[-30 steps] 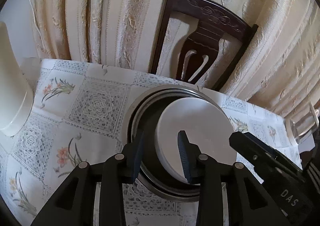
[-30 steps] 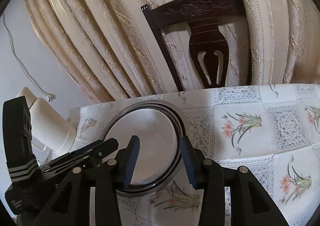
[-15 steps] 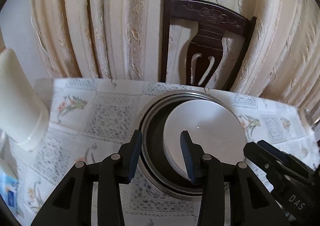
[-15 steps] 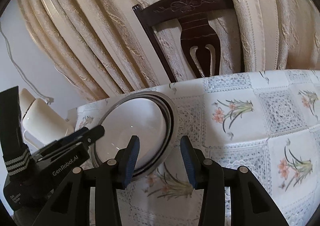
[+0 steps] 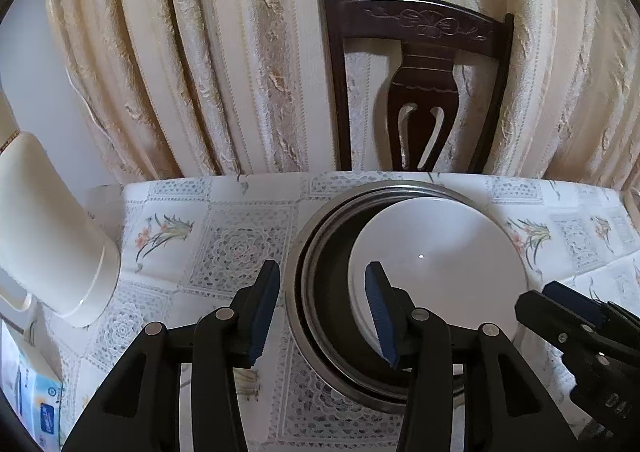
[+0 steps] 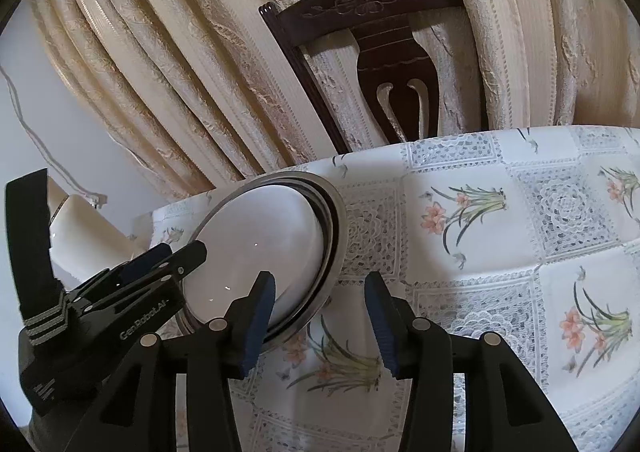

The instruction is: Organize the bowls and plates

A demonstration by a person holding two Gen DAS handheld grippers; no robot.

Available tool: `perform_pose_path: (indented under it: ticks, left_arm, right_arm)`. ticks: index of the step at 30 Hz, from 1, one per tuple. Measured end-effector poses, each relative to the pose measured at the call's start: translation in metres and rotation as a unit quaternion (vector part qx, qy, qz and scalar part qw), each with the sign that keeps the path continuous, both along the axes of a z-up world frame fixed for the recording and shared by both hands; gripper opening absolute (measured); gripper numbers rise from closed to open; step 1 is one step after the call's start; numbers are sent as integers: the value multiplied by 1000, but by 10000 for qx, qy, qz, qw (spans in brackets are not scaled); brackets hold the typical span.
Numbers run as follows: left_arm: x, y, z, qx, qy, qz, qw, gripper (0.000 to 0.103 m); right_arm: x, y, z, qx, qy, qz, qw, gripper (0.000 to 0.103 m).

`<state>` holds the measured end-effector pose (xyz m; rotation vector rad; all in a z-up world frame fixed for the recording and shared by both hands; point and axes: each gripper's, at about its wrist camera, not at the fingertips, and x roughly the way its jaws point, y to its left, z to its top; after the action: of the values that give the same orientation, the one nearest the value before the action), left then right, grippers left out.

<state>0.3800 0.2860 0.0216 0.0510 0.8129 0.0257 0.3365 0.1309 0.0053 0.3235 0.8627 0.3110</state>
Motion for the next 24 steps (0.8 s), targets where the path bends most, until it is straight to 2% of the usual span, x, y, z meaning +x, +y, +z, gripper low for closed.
perform_pose_path:
  ticks: [9, 19, 24]
  left_arm:
    - [8, 10, -8, -25, 15, 94, 10000, 61]
    - [13, 16, -9, -124, -19, 157, 9998, 61]
    - [13, 23, -9, -380, 64, 215, 9990, 61]
  right_arm:
    - [1, 1, -2, 31, -15, -5, 10000, 55]
    - [2, -1, -1, 21, -39, -53, 10000, 61]
    - [1, -8, -1, 143, 26, -72, 9999, 61]
